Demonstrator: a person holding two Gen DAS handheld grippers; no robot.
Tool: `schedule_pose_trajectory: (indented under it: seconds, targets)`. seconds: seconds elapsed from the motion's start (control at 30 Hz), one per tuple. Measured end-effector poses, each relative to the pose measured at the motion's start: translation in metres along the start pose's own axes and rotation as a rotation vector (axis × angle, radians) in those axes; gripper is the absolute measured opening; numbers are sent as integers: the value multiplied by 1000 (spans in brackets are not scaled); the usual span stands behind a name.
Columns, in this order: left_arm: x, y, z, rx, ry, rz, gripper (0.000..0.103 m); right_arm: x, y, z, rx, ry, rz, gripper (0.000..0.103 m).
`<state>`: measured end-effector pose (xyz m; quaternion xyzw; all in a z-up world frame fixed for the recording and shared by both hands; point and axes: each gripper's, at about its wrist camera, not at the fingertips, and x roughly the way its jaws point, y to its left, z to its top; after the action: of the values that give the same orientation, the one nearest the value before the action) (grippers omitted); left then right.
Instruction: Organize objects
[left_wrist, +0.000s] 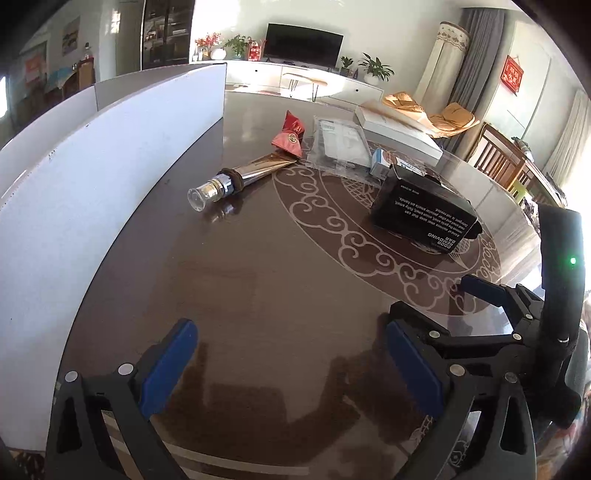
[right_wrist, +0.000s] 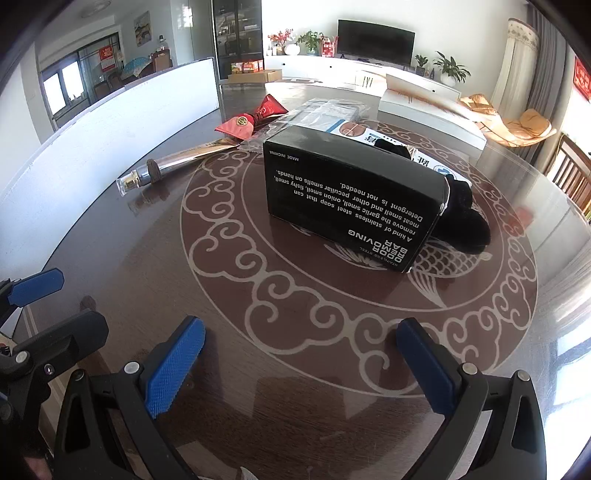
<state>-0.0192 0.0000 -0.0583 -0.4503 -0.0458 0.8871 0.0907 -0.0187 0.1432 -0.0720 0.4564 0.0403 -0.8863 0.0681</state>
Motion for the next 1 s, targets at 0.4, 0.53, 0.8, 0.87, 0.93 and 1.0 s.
schedule_pose_trajectory:
  seconds: [0.4,0.53,0.8,0.87,0.93,1.0]
  targets:
    - [-9,-4,-1,27,-38,3,103,0,0,0,1,0,0,103]
    - [-6,-3,0,17,-30,-4,103,0,0,0,0,0,0,103]
    - [-7,-2,-1,13,-34,-12,103,0,0,0,0,0,0,103]
    - [-6,-2,-1,13,-29,-11,103,0,0,0,0,0,0,103]
    - [-6,-3,-1,13,-26,-9,103,0,0,0,0,0,0,103]
    - [-6,-2,-1,14,-25,-10,103,0,0,0,0,0,0,103]
